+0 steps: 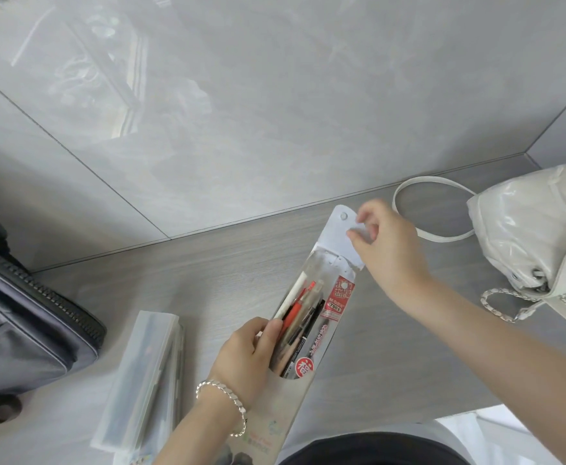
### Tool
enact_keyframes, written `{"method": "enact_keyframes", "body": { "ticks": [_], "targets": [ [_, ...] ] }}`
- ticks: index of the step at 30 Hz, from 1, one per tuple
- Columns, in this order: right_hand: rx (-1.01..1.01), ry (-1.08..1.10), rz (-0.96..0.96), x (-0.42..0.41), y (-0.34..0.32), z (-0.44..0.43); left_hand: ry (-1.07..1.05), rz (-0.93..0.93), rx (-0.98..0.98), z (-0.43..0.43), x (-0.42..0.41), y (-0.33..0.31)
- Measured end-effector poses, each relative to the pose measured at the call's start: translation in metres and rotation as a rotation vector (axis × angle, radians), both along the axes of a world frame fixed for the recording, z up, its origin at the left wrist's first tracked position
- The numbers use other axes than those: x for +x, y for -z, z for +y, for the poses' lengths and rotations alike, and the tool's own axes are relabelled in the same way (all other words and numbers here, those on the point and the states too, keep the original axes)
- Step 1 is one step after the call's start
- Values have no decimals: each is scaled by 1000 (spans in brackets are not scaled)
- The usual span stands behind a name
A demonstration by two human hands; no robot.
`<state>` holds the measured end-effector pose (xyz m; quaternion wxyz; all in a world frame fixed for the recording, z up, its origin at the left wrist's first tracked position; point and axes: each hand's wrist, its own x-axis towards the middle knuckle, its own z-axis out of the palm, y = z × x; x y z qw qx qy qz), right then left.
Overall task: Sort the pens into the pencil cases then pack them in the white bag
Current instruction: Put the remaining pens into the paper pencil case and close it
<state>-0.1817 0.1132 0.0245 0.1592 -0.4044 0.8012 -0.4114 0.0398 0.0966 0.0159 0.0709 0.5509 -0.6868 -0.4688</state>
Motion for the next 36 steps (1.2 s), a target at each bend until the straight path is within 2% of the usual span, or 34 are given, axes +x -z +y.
{"method": "enact_keyframes", "body": {
  "ticks": [2, 6, 8, 12, 16, 18, 22, 27, 31, 36],
  "targets": [
    [-8, -125, 59, 8, -4, 0, -12, 0, -10, 1, -1, 1],
    [-34, -416, -135, 30, -6, 4, -32, 9, -45, -2, -3, 1],
    [6, -484, -120, 35, -3, 8, -23, 11, -45, -2, -5, 0],
    [-8, -437, -71, 41, -1, 12, -8, 18, -73, -2, -7, -2],
    [36, -549, -19, 41, -2, 13, -59, 7, -64, -3, -9, -3],
    [75, -527, -6, 38, -2, 13, -59, -19, -70, -4, -9, -4],
    [91, -428, 220, 42, 1, 14, -60, -42, -94, -8, -10, -7],
    [49, -414, 59, 41, -2, 17, -57, -62, -116, -6, -12, -9],
    [138, -383, 191, 43, -1, 18, -57, -68, -75, -5, -13, -8],
    [230, -385, 125, 43, 0, 19, -52, -109, -64, -3, -14, -10]
  ]
}}
